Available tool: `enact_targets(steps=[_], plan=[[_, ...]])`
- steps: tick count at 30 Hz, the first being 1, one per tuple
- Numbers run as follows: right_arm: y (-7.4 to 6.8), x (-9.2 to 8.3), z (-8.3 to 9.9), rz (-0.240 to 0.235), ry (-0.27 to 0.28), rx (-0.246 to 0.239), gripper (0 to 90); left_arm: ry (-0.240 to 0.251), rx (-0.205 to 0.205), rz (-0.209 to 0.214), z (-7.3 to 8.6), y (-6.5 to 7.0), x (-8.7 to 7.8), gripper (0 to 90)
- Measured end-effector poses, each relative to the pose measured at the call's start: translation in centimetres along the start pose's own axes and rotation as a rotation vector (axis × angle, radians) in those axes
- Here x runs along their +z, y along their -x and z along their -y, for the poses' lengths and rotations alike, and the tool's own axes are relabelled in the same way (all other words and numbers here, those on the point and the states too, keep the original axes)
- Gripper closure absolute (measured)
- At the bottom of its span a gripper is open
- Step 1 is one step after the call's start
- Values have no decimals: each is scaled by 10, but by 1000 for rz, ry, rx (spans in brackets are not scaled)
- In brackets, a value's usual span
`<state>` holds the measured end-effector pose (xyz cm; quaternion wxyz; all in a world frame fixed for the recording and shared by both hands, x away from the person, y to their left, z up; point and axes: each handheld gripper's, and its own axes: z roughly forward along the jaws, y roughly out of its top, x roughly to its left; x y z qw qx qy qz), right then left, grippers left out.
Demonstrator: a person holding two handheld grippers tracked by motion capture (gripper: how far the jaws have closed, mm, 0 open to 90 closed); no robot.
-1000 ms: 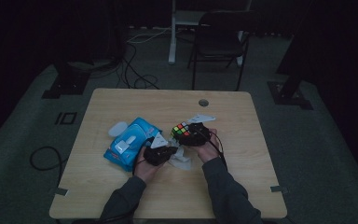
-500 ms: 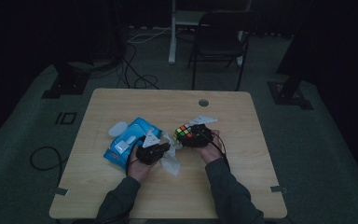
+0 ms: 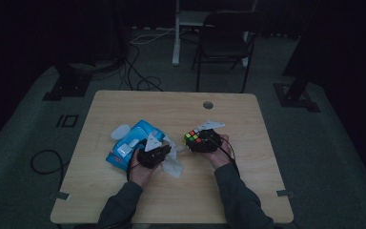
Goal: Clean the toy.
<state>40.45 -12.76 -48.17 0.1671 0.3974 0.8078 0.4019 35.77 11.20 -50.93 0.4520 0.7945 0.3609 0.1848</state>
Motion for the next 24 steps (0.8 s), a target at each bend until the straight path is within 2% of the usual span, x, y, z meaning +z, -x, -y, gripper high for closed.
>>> enact_targets(steps=[7,10,14,24], plan=[[4,0,4,12,-8,4,339,-6,-2,-28,3,1,-2,856],[6,0,7,24,-16,4,339,-10,-22,-57,9,0,-5,852],[9,0,10,30,-21,10,339,-18,-34,-72,13,-2,-8,847],[15,1,15,40,-30,28,339,-44,-46,-74,24,-4,-10,806]])
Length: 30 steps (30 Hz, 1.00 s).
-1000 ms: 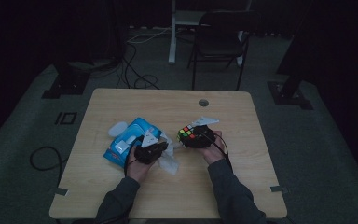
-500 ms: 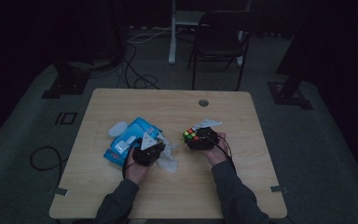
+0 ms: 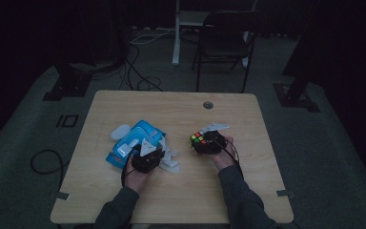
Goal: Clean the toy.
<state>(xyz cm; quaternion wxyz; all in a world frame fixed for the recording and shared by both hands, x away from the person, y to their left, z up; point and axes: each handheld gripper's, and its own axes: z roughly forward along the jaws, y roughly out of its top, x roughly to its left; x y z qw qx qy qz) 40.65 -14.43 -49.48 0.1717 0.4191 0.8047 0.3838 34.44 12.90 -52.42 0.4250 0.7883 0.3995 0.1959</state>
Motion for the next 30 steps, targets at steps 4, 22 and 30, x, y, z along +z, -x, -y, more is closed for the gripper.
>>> enact_targets(steps=[4,22,30], plan=[[3,0,3,7,-5,5,339,-6,-9,1,5,-1,-2,802],[10,7,14,31,-29,17,339,32,-72,40,24,-4,-33,599],[12,11,18,36,-42,17,339,43,-82,36,26,-4,-42,588]])
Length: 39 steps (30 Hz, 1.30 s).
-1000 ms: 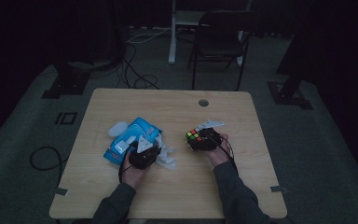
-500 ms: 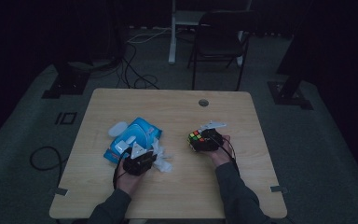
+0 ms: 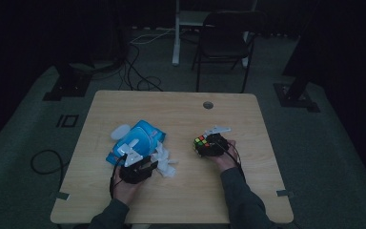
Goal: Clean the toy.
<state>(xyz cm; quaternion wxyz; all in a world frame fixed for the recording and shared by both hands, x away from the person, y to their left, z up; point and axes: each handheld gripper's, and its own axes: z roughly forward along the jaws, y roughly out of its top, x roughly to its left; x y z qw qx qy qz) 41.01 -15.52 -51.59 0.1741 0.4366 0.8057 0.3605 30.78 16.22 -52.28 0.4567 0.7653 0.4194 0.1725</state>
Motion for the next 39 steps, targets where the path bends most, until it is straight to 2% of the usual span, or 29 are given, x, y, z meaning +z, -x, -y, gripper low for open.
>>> enact_targets(steps=[24,25,26,27,31,35,39], plan=[[-3,2,1,15,-11,-34,332,-2,-2,4,1,0,0,578],[-4,3,2,9,-18,-47,292,-3,-1,4,1,0,0,577],[-4,3,2,9,-18,-47,292,-3,-1,4,1,0,0,577],[-4,5,2,5,-26,-47,231,-2,-1,5,1,0,0,577],[-4,7,2,-15,-33,-30,130,-1,0,6,1,0,0,577],[-4,6,2,-21,-27,-23,113,-1,1,6,1,0,0,577],[-4,2,0,1,-12,-8,111,-1,2,5,1,0,0,577]])
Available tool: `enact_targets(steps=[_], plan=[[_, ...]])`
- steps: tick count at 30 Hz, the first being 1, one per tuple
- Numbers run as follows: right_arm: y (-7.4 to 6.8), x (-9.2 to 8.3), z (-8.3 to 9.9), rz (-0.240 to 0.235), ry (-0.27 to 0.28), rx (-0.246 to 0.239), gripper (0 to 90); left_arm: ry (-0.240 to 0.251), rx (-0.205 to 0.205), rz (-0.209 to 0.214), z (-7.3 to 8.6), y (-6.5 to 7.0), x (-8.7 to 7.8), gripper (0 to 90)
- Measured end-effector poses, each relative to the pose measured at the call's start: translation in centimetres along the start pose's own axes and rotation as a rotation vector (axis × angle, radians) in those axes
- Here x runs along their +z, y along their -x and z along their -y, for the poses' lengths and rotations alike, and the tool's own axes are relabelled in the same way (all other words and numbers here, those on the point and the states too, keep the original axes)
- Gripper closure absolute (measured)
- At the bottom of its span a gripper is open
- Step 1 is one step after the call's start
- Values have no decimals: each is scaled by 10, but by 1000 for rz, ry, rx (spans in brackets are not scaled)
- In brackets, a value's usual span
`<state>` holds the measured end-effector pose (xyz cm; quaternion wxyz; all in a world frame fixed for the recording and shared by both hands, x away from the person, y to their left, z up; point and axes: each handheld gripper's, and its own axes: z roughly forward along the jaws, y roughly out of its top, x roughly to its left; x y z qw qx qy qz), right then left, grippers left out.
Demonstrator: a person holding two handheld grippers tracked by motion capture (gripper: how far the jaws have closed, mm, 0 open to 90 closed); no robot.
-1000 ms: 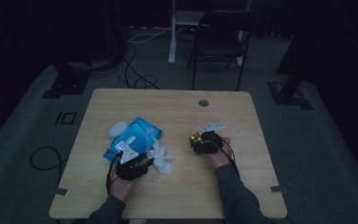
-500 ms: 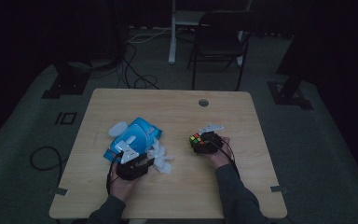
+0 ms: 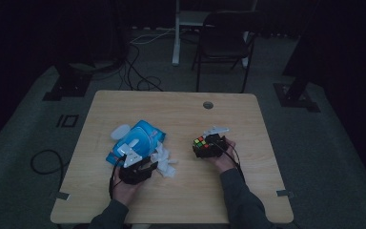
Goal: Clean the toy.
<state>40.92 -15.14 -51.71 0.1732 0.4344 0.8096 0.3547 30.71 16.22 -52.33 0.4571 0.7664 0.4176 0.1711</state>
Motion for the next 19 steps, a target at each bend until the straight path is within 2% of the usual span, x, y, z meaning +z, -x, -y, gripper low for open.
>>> enact_targets(steps=[9,19], plan=[[0,-10,-2,-7,39,3,111,-1,0,-1,0,0,0,577],[1,-13,-3,-10,49,8,111,2,-2,-1,0,-1,0,577]])
